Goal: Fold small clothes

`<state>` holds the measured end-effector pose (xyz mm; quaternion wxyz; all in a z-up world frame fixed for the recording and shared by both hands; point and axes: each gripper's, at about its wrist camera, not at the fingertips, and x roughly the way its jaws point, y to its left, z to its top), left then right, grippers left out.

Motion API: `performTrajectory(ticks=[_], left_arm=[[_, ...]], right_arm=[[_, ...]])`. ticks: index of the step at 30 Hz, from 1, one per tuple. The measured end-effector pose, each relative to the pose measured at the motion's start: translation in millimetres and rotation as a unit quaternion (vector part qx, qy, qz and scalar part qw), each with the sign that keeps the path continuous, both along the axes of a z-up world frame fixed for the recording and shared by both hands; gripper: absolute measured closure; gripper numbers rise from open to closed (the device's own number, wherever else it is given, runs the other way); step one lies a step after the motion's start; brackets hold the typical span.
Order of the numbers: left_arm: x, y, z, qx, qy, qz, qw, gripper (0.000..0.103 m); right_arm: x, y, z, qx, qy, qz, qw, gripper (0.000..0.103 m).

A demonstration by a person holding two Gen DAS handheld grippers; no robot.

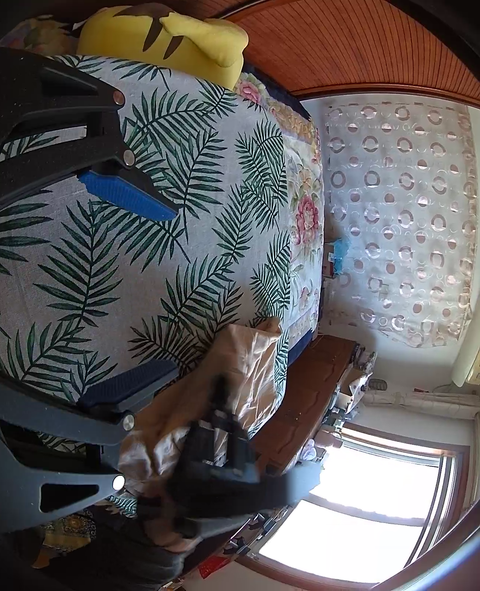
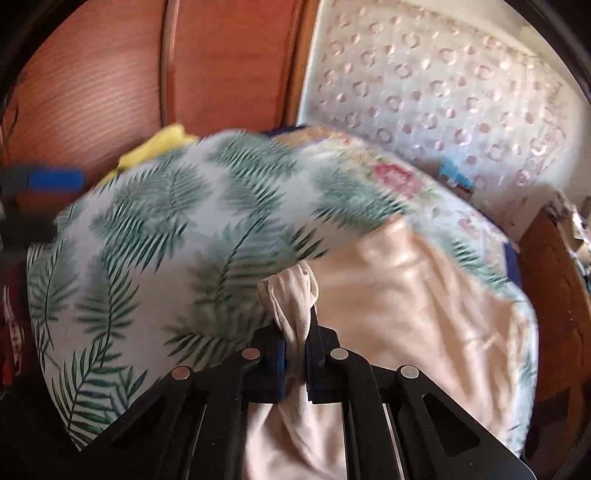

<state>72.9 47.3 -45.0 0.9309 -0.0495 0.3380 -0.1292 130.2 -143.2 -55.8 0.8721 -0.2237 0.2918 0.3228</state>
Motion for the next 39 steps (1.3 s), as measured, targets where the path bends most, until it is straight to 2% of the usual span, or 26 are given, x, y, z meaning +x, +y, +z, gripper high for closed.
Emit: performTrajectory(ticks=[5,10,13,17,19,21,22,24,28,31,34,39], left_arm=[[-0.5,-6.8,-2.1,-0.005,0.002,-0.009,0.9999,0.025],[-0.6,-12.4,-3.6,-0.005,0.004,-0.016,0.9998,0.025],[-0.9,-15.6,-5.0,-0.003,0.005,-0.020,0.9998,0.025],[0.2,-20.6,-9.2,-0.001,0.012,-0.026,0.9996,0.025],[0.8,-25.3,-11.5,0.002,0.015,-0.030,0.9994,0.025],[1.3,-30.0,-13.7,0.006,0.018,-0.035,0.9992,0.025],[1.6,-32.5,-14.8,0.007,0.020,-0.038,0.9991,0.025],[3.5,-38.3,-16.7,0.008,0.023,-0.045,0.9987,0.025],[4.7,-55.2,-18.2,0.010,0.026,-0.060,0.9978,0.025],[4.1,-70.3,-21.1,0.012,0.027,-0.075,0.9967,0.025],[6.0,-84.4,-24.8,0.015,0.031,-0.086,0.9957,0.025],[10.2,-108.7,-30.6,0.008,0.042,-0.104,0.9937,0.025]], right_arm=[[47.0,-44.7,47.6,0.009,-0.049,-0.067,0.997,0.096],[101.7,-77.7,66.5,-0.019,-0.071,-0.139,0.988,0.096],[130.4,-85.1,65.9,-0.033,-0.071,-0.188,0.979,0.096],[168.2,-89.5,48.8,-0.061,-0.070,-0.254,0.963,0.096],[182.7,-90.2,37.8,-0.064,-0.050,-0.273,0.959,0.096],[191.5,-89.0,27.6,-0.058,-0.025,-0.282,0.957,0.082],[192.8,-91.2,27.0,-0.051,-0.021,-0.287,0.956,0.070],[195.7,-98.8,30.2,-0.035,-0.016,-0.288,0.957,0.066],[176.8,-115.4,44.2,-0.017,-0.015,-0.286,0.958,0.063],[137.9,-132.7,49.8,0.015,0.001,-0.251,0.968,0.063],[95.5,-137.6,40.1,0.021,-0.002,-0.230,0.973,0.063],[28.6,-146.8,22.2,0.049,0.024,-0.195,0.979,0.063]])
